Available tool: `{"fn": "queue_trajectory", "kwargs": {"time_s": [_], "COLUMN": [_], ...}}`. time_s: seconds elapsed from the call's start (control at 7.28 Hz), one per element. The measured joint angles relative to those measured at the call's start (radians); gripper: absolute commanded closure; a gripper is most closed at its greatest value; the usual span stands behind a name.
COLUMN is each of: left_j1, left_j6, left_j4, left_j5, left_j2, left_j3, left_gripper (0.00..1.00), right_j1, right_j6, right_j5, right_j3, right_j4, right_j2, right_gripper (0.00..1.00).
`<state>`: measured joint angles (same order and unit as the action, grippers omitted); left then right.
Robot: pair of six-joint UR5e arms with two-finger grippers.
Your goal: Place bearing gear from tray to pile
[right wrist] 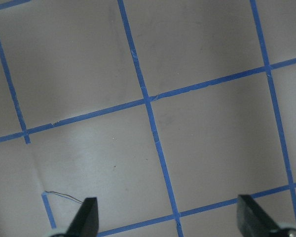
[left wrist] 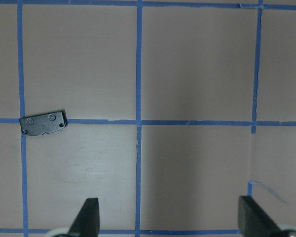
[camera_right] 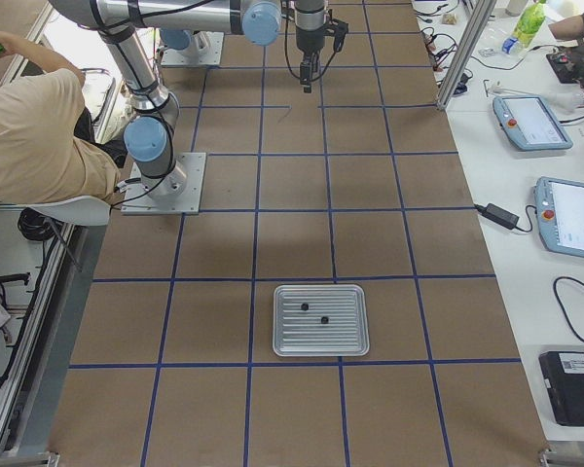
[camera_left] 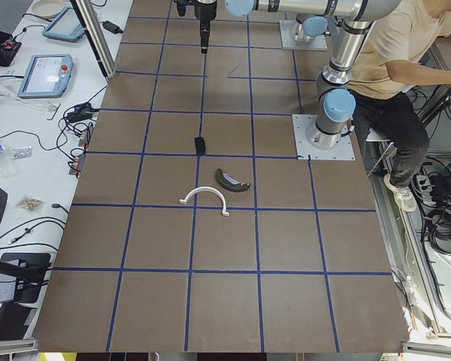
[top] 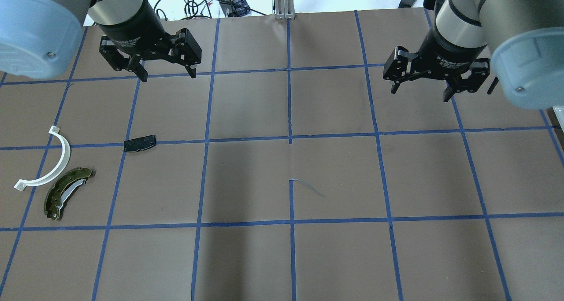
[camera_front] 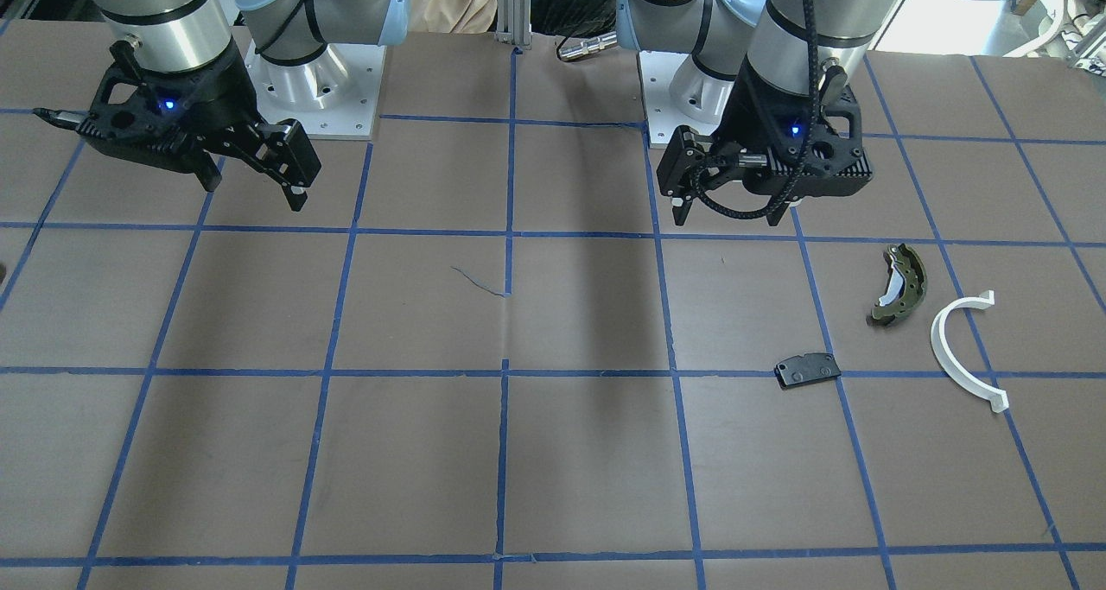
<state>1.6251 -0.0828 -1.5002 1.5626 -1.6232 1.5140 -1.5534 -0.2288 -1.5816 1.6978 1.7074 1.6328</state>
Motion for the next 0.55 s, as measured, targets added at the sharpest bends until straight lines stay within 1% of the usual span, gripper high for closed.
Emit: {"fn": "queue_trajectory", "kwargs": {"time_s": [0.14, 0.27, 0.55], "left_j1": [0.0, -0.001, -0.001], "left_j6": [0.0, 0.0, 0.0], "left_j4": [0.0, 0.0, 0.0], "left_j5": [0.0, 0.001, 0.001], "left_j2": [0.0, 0.0, 0.0], "left_j3": [0.0, 0.0, 0.0], "left_gripper": [0.0, 0.0, 0.0], "right_j1": [0.03, 0.088, 0.243], "right_j6": [0.032, 0.105, 0.358], "right_j5": [-0.004, -0.008, -0.014], "right_j3": [-0.001, -0.001, 0.001], "right_j4": [0.001, 0.0, -0.001], "right_j2": [-0.001, -0.002, -0.004], "right_gripper": [0.0, 0.0, 0.0]}}
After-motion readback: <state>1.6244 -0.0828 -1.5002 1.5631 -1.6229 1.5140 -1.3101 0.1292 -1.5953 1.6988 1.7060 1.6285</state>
